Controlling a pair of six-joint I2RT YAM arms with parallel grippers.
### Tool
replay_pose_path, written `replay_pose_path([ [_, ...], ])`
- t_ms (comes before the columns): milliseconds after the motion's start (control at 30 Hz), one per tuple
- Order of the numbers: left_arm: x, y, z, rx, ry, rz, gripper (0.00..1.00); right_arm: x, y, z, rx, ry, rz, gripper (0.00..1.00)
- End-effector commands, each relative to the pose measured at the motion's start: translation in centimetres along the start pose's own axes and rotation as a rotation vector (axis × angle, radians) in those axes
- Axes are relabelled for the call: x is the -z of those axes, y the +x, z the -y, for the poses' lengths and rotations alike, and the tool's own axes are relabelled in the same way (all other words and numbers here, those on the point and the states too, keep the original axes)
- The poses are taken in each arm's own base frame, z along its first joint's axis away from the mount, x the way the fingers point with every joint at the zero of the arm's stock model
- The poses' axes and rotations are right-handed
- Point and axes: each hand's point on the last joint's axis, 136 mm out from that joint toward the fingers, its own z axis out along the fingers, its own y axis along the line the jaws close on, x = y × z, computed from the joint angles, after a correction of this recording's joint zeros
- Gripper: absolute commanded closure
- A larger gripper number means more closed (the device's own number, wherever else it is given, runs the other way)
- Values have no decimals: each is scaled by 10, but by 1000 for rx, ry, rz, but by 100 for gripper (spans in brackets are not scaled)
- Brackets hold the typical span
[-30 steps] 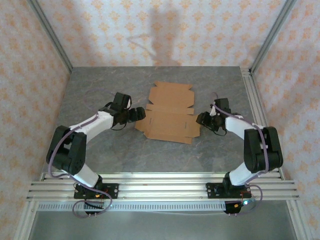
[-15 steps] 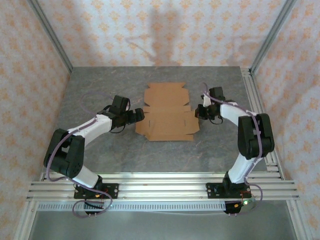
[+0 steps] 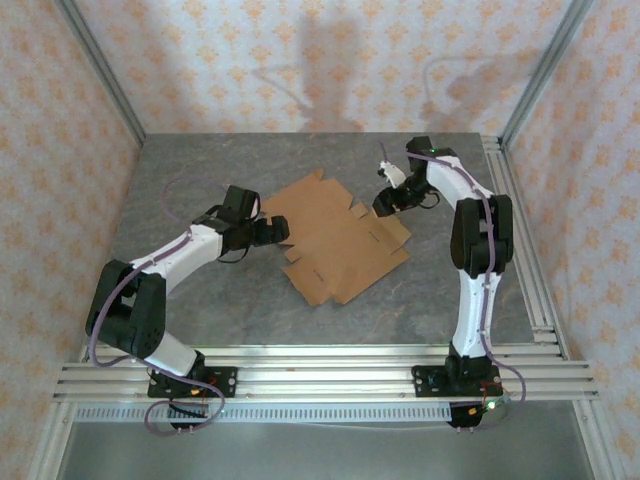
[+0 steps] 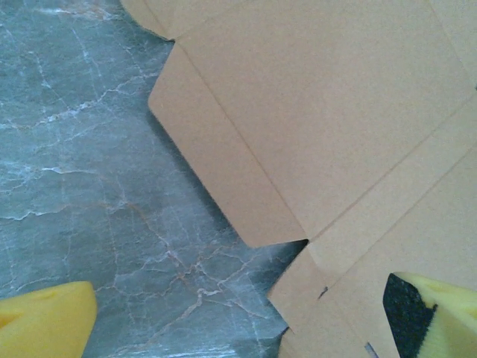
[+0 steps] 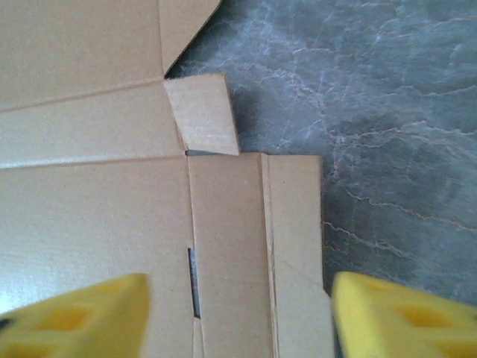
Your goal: Fold the paper box
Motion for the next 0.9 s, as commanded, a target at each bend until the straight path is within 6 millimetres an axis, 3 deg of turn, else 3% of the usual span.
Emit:
replay_pose_path([
  [0,7,-13,22,-39,59,6,0,40,-8,-4,-68,106,121,22],
  [100,-5,-19,41,-61,101,-24,4,60,-8,0,-228,197,283,19],
  [200,-22,-25,62,-90,122,-65,14,71,5,-10,-395,170,421,19],
  [400,-63,-25,104,-129,181,-149,52,69,56,-26,-678,102,544,21],
  [600,-105,-18,99,-77,139,-212,66,50,105,-39,-864,23,543,22],
  [700,-119,-11,92,-29,115,-231,68,43,112,-47,-944,-64,569,22],
  [867,-115,-2,75,61,59,-203,71,34,113,-60,-1002,-167,589,23],
])
